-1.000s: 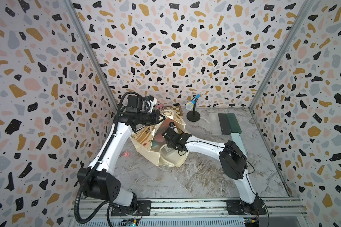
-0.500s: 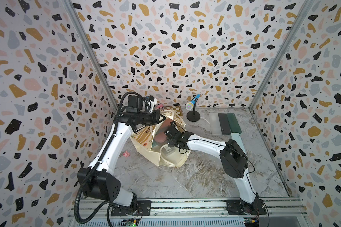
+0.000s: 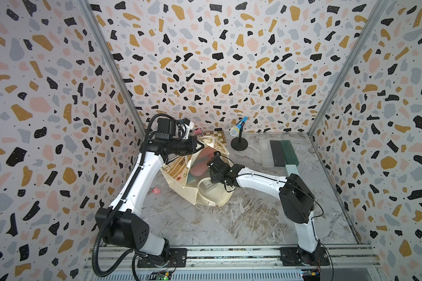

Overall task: Take out the pencil case from the canvas bag
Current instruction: Pick up the pencil case from the canvas bag.

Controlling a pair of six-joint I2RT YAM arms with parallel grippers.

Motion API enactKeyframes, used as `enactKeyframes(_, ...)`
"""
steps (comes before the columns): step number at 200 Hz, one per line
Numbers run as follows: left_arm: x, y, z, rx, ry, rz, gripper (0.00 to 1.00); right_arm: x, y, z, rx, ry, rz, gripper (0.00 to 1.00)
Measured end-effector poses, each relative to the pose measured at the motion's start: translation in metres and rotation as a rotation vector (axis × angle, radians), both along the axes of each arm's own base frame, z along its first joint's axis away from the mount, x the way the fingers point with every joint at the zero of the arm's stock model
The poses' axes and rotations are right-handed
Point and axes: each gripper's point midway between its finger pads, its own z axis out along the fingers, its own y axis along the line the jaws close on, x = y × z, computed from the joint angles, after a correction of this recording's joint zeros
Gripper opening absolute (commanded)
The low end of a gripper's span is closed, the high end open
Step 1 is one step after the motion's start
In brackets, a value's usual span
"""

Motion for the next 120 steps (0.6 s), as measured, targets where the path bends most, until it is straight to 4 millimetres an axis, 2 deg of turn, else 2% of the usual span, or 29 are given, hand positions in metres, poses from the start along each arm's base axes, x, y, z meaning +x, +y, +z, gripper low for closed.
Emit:
enactKeyframes(25,0.001,0.003,0.0,0.0,0.001,0.007,0.0,-0.015,0.0,0.01,0.018,0.005,0.029,0.64)
enactKeyframes(76,0.004,0.008,-0.001,0.005,0.0,0.026,0.0,-0.06,-0.007,0.033,0.071,0.011,0.148,0.6)
enactKeyframes(120,0.006,0.013,-0.001,0.006,0.003,0.042,0.0,-0.086,-0.027,0.054,0.138,0.008,0.227,0.6)
